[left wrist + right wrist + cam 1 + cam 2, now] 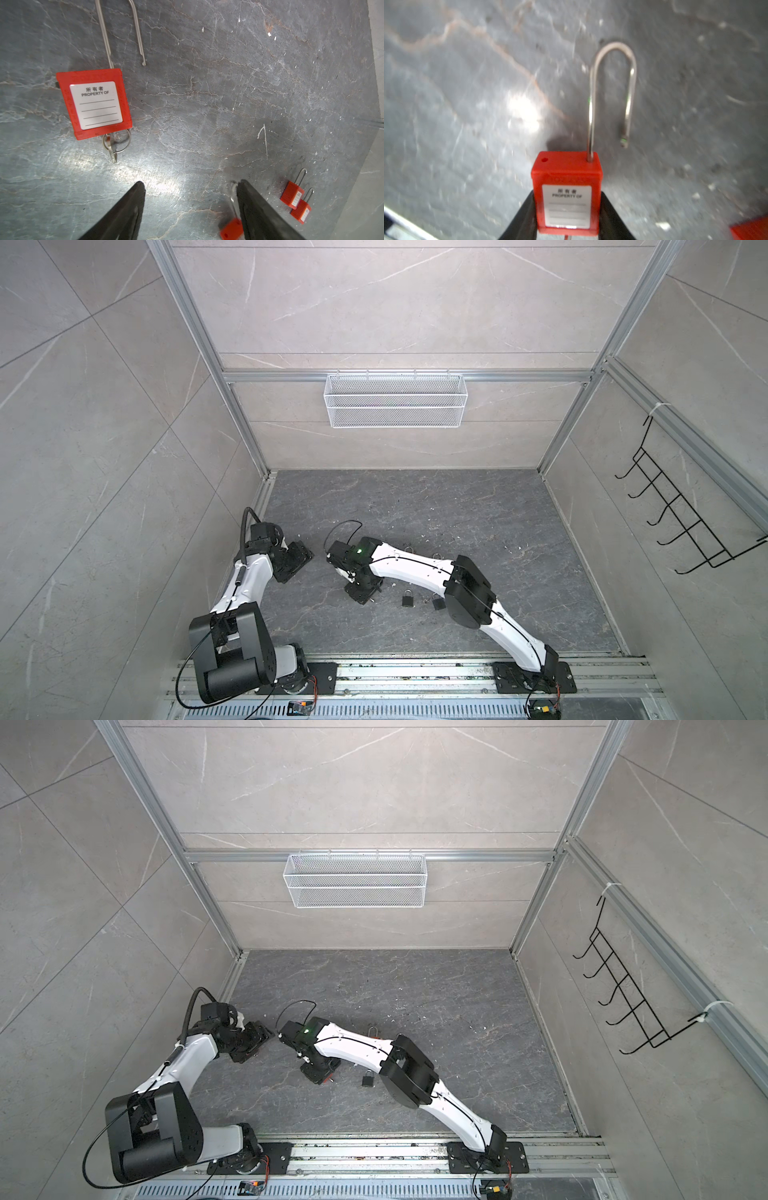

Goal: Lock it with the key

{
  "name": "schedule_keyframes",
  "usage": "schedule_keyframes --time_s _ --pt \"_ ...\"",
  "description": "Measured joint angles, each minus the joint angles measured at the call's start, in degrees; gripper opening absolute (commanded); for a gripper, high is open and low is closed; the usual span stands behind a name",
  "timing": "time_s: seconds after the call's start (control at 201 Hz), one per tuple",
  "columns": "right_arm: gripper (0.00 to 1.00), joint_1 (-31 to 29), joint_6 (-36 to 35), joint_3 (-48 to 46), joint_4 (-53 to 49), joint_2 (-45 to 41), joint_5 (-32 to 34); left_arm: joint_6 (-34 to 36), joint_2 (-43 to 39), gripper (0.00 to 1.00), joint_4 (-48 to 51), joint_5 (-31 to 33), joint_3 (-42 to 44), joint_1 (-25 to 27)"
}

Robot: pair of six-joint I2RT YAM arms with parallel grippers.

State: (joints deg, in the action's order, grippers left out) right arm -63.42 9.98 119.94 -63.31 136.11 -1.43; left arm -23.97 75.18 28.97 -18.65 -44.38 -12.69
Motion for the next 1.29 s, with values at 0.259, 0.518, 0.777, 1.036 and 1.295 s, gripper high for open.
schedule_keyframes --time_s 0.259,0.518,0.777,1.036,1.295 --pt "0.26 1.90 -8.46 -28.09 9.70 -28.20 1.14 4.13 -10.21 0.66 -6.88 -0.98 5.33 11.96" --pt "0.26 6.16 -19.06 -44.52 13.09 -46.84 0.70 17.16 -24.79 0.62 -17.16 -4.52 13.22 25.90" --pt "0.26 7.74 -27.45 -49.27 13.44 -55.04 -1.73 37.86 -32.26 0.56 -18.23 -16.39 14.19 34.32" --pt "0.26 8.00 -30.71 -49.20 12.07 -55.89 -3.63 50.82 -30.97 0.47 -16.22 -26.60 11.58 37.40" --pt "0.26 8.00 -31.26 -48.39 10.73 -55.60 -4.83 56.37 -24.90 0.46 -13.81 -30.12 8.17 40.22"
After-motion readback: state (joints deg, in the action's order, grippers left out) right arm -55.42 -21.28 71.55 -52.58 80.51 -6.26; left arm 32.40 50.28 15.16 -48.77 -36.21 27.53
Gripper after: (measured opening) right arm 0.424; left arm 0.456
